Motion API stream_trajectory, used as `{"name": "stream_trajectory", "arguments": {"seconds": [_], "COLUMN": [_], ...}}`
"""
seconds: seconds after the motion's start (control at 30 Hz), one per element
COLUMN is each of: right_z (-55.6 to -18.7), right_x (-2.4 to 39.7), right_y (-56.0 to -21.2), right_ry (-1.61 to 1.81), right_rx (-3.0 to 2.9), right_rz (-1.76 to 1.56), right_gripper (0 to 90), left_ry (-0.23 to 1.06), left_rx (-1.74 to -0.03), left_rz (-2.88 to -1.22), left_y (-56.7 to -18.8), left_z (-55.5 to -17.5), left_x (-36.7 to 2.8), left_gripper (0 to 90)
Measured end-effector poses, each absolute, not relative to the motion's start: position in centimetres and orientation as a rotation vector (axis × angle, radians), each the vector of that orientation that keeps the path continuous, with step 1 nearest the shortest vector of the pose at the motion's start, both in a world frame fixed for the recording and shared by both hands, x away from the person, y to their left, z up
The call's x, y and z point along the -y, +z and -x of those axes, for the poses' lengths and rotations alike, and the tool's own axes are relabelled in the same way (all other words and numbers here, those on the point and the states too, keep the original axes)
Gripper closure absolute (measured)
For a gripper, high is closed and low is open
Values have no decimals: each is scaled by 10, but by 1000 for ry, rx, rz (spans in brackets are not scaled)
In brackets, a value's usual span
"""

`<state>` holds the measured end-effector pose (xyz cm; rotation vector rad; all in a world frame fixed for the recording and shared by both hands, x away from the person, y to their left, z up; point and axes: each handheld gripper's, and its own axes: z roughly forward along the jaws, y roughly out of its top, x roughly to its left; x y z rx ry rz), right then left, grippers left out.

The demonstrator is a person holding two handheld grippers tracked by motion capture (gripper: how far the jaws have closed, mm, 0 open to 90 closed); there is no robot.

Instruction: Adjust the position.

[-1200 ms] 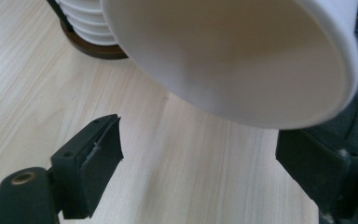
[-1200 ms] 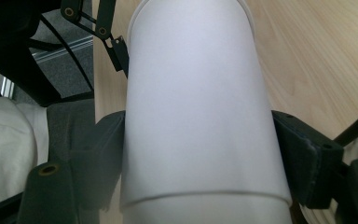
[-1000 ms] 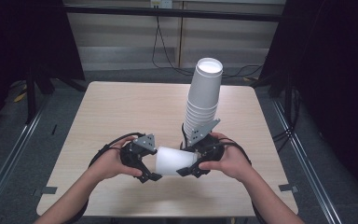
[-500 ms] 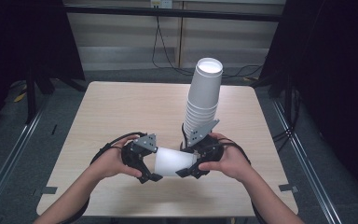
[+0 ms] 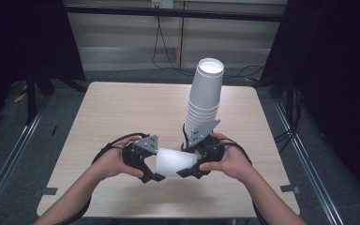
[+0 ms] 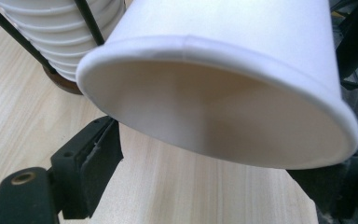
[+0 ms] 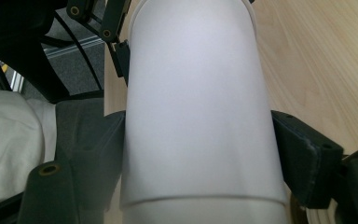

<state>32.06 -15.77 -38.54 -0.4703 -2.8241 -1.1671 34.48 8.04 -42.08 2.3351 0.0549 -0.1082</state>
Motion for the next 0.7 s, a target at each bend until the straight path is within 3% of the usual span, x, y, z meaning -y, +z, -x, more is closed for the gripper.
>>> {"name": "stream_trajectory", "arguments": {"seconds": [0.47,0.7], "right_z": [-321,-320], "right_x": [158,157], "right_y": [-387,-387], "right_ry": [-1163,-1158], "right_rx": [2819,2818], "right_rz": [468,457], "right_gripper": [236,234], "left_ry": [-109,-90], "left_rx": [-46,-23], "left_rz": [-2354,-2349], "left_y": [-420,-419], "left_z": [-345,-345], "left_x": [-79,-79], "left_gripper": [150,102]}}
